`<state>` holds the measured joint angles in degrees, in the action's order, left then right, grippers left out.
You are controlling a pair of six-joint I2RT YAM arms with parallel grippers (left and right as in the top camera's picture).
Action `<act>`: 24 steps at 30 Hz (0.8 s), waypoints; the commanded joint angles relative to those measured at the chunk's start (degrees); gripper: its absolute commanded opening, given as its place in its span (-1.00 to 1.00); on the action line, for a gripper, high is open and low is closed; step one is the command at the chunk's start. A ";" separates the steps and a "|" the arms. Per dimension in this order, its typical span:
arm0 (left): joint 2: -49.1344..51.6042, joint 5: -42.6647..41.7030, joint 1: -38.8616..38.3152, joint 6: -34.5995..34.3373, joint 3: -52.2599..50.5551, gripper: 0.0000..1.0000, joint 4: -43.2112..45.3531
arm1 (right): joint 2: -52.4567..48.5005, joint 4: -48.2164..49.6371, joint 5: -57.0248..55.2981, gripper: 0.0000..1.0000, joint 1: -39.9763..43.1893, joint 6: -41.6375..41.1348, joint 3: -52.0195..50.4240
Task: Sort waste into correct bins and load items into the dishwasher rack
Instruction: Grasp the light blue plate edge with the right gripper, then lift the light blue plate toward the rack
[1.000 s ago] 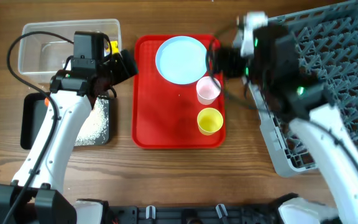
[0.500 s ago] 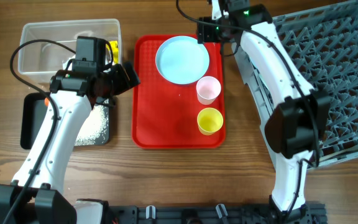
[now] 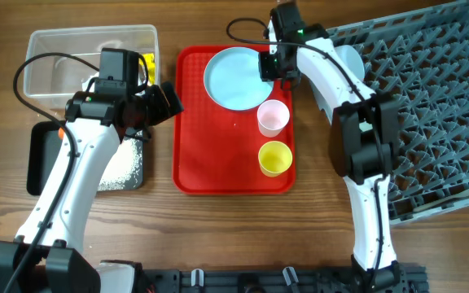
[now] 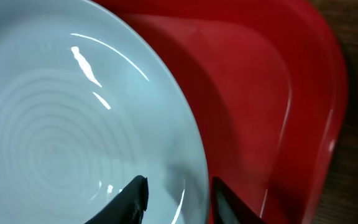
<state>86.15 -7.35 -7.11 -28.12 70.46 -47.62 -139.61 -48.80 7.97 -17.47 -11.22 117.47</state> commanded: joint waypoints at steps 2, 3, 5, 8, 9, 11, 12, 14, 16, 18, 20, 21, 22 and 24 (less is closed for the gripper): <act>-0.52 0.35 0.15 0.72 0.15 1.00 -0.11 | -2.49 0.33 1.07 -0.56 -0.50 -0.42 0.26; -0.52 0.35 0.15 0.72 0.15 1.00 -0.11 | -2.58 0.33 1.11 -0.60 -0.55 -0.72 0.17; -0.52 0.37 0.15 0.72 0.15 1.00 -0.11 | -2.58 0.31 1.11 -0.78 -0.55 -0.81 0.17; -0.52 0.35 0.15 0.72 0.15 1.00 -0.11 | -2.58 0.33 1.11 -0.91 -0.52 -0.94 0.17; -0.52 0.35 0.15 0.72 0.15 1.00 -0.11 | -2.56 0.33 1.14 -0.91 -0.50 -0.94 0.20; -0.52 0.35 0.15 0.72 0.15 1.00 -0.07 | -1.88 -0.20 1.25 -0.92 -0.48 -0.94 0.52; -0.52 0.35 0.15 0.72 0.15 1.00 -0.04 | -0.90 -0.57 2.12 -0.92 -0.44 -0.96 0.85; -0.52 0.35 0.15 0.72 0.15 1.00 -0.04 | 2.38 -0.83 3.39 -0.91 -0.09 -1.05 1.40; -0.52 0.35 0.15 0.72 0.15 1.00 -0.04 | 6.36 -1.01 3.30 -0.91 0.31 -0.96 1.68; -0.52 0.35 0.15 0.72 0.15 1.00 -0.04 | 12.13 -1.49 1.57 -0.91 0.85 -0.74 1.68; -0.52 0.35 0.15 0.72 0.15 1.00 -0.04 | 16.52 -2.05 -0.79 -0.91 1.11 -0.48 1.68; -0.52 0.35 0.15 0.72 0.15 1.00 -0.04 | 18.47 -2.36 -2.40 -0.91 1.14 -0.09 1.68; -0.52 0.35 0.15 0.72 0.15 1.00 -0.04 | 20.17 -2.80 -3.89 -0.91 1.22 0.57 1.68; -0.52 0.35 0.15 0.72 0.15 1.00 -0.04 | 24.48 -4.68 -11.10 -0.91 1.55 1.57 1.68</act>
<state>86.15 -7.38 -7.11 -28.12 70.46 -47.62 -120.68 -51.86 6.09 -16.53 -11.62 117.80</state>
